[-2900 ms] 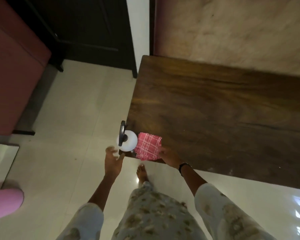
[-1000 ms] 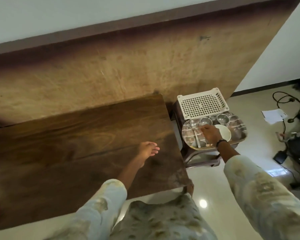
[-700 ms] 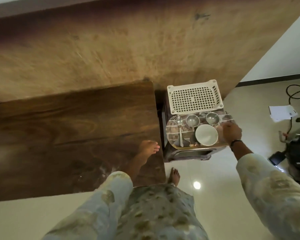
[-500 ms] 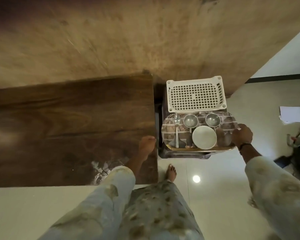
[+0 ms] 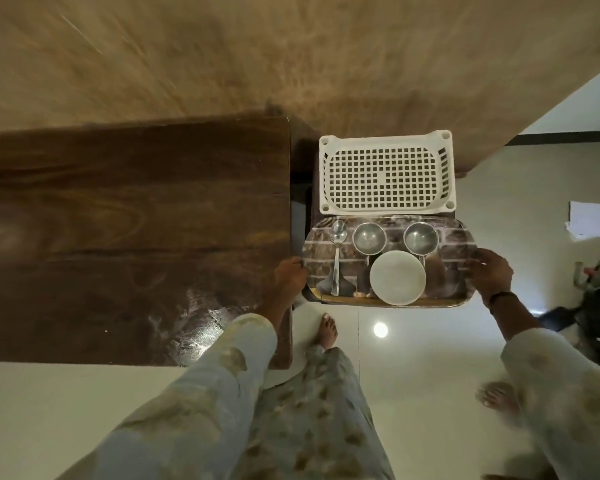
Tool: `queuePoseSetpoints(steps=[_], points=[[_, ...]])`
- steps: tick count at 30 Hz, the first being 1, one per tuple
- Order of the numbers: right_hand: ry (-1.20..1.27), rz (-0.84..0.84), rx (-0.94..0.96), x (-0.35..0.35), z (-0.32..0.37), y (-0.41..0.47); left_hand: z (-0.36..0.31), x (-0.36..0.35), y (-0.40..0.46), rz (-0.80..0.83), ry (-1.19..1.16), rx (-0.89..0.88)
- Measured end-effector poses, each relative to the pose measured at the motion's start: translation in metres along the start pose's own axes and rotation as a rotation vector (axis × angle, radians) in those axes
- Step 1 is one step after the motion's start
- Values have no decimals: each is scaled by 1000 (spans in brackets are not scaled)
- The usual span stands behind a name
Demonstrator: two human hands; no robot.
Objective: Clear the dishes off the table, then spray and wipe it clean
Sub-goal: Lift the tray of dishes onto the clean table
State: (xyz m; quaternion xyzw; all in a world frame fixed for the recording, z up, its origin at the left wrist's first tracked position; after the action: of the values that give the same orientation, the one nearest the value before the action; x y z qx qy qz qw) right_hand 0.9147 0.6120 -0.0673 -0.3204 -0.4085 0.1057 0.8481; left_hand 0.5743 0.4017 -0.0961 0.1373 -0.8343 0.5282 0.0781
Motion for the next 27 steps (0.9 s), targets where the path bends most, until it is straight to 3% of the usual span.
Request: queuePoseSetpoints(steps=[5, 13, 22, 27], points=[[83, 9, 13, -3, -2, -4, 10, 7, 11, -168, 34, -17], [117, 64, 67, -37, 21, -46, 52, 63, -6, -241, -114, -40], [156, 201, 270, -145, 116, -134, 147, 208, -24, -241, -375, -32], [184, 248, 332, -249, 158, -164, 214, 319, -26, -409, -653, -83]])
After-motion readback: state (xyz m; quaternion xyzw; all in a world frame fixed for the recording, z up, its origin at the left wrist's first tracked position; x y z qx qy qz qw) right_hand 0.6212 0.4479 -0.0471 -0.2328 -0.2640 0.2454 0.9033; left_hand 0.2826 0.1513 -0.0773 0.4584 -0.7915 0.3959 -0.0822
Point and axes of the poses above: each hand's wrist, its own y-axis towards the middle knuckle, its own x-axis out of the back of the hand, z = x × y, the point moved 8 cm from there along y, towards the middle knuckle, and after that the axes turned 7 degrees about z, right-handed, at the moved point
